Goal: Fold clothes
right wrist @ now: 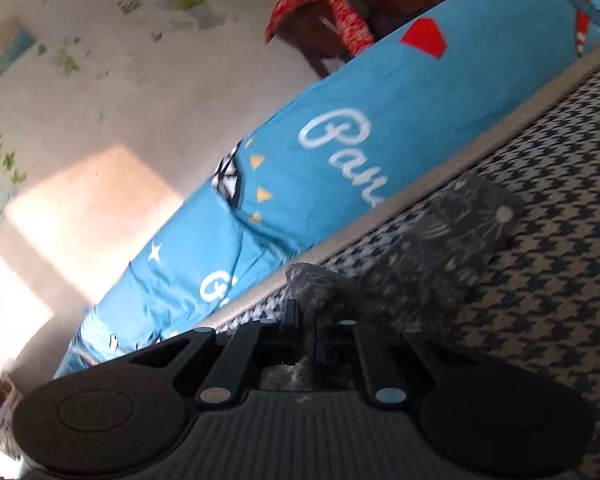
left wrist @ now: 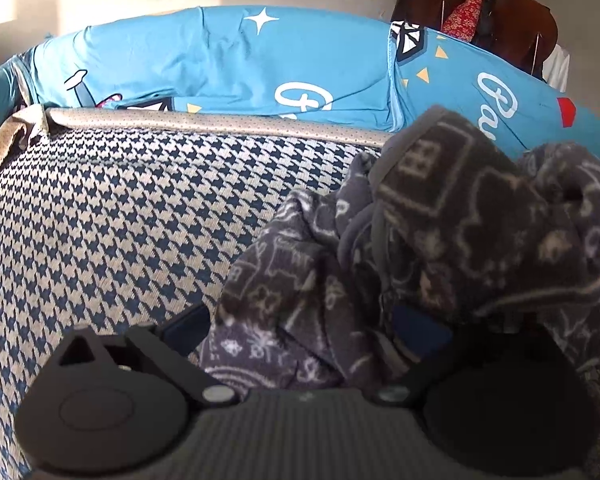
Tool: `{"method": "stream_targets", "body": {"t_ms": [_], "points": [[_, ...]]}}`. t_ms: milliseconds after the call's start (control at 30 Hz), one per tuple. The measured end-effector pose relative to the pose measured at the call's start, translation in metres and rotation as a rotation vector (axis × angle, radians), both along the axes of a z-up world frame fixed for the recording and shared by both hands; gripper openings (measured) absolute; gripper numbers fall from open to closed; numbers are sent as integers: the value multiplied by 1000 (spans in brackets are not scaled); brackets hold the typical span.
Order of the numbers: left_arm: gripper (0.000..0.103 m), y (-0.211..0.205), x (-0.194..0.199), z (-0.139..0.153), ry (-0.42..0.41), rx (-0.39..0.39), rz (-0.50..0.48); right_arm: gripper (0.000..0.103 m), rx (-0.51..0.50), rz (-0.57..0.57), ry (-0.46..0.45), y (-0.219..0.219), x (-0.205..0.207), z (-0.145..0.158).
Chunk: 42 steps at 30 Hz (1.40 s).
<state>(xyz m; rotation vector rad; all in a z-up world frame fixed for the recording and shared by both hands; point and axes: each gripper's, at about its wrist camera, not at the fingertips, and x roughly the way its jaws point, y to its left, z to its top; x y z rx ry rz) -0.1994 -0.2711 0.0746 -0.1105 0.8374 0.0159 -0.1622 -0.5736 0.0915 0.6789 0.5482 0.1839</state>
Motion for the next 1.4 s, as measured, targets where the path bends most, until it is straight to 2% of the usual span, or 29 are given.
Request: {"method": "stream_targets", "body": {"t_ms": [333, 500, 633, 767, 867, 967, 1067, 1300, 1400], "points": [[103, -20, 5, 9, -36, -17, -5, 10, -32, -167, -38, -55, -23, 19], [103, -30, 6, 11, -48, -23, -4, 10, -5, -210, -53, -85, -36, 25], [103, -32, 4, 17, -76, -22, 16, 10, -22, -172, -49, -92, -42, 26], [103, -40, -3, 29, -153, 5, 9, 10, -80, -150, -42, -95, -51, 25], [103, -46, -4, 34, -182, 17, 0, 10, -33, -137, -63, -107, -59, 25], [103, -49, -2, 34, -185, 17, 2, 10, 40, -65, -116, -113, -67, 27], [103, -50, 1, 33, -183, 16, 10, 10, 50, 47, -154, -102, -71, 31], [103, -53, 3, 31, -180, 10, 8, 10, -47, 270, -58, -39, -60, 8], [103, -52, 5, 31, -176, -13, 12, 10, -134, 358, -37, -13, -61, 1]]}}
